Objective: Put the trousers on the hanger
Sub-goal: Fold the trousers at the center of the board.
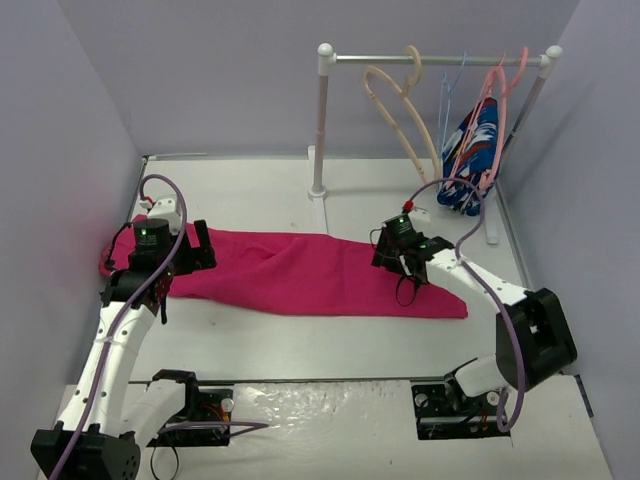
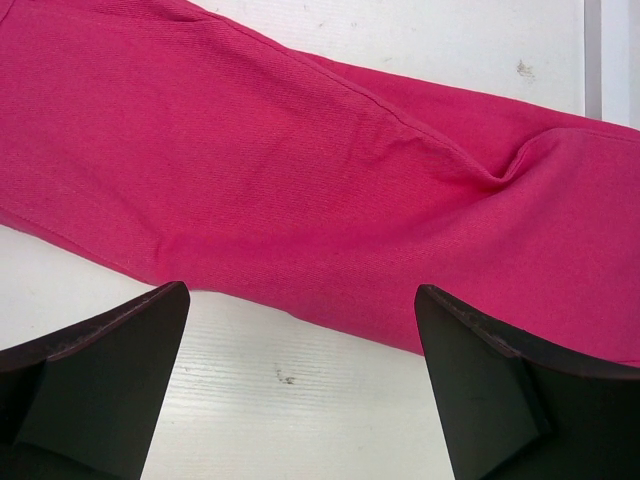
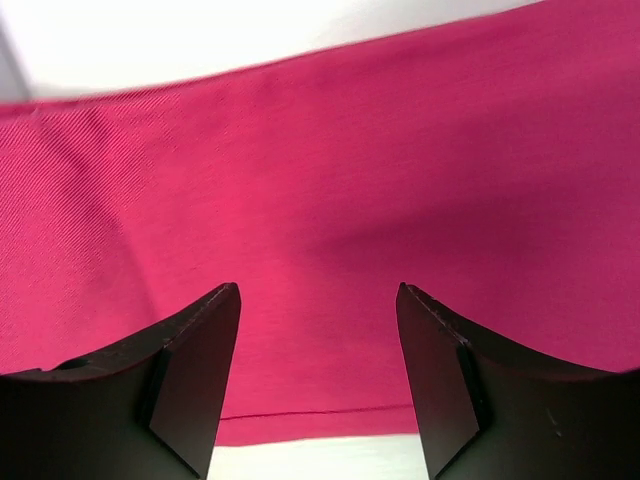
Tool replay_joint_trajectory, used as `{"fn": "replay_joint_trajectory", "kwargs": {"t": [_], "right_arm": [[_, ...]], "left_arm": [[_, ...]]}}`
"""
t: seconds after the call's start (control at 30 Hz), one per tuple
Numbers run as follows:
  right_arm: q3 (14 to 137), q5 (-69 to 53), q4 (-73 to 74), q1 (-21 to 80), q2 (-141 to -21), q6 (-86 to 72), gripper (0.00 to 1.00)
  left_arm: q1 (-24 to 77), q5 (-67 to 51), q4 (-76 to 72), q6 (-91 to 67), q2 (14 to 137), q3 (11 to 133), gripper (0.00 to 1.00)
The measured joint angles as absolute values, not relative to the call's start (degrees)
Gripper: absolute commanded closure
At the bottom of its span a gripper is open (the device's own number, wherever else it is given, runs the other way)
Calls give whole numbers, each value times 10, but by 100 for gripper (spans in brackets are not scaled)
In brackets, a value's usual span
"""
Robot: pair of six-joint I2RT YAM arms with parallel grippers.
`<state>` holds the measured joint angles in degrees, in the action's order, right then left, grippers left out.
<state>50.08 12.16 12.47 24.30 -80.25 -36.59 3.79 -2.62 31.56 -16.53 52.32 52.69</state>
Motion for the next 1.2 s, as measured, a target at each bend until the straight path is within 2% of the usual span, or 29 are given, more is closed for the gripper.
{"fn": "replay_joint_trajectory", "kwargs": {"t": [0.13,0.27,0.33,0.47,0.63,0.77,0.87,1.0,1.1,1.2], "right_arm": [[488,101,69,278,-867,-399,39],[463,91,27,259,-908,-419,39],[449,66,-2,224,-906,-421,38],[414,5,-46,90,-881,-425,36],[388,-4,-40,-56,-847,-415,33],[388,29,-10,-86,-838,-387,33],[395,51,10,-28,-832,-371,33],[401,62,16,140,-800,-360,34],[415,55,13,227,-784,-357,33],[422,61,7,272,-800,-360,33]], "left_arm": [[38,-18,317,-165,527,527,5],[38,-5,323,-166,530,527,5],[38,1,326,-166,532,527,5],[38,5,330,-166,535,527,5],[38,5,332,-166,538,527,5],[38,5,332,-166,543,527,5],[38,6,332,-166,547,527,5],[38,8,333,-166,552,527,5],[38,9,333,-166,558,527,5],[38,14,333,-166,576,528,5]]}}
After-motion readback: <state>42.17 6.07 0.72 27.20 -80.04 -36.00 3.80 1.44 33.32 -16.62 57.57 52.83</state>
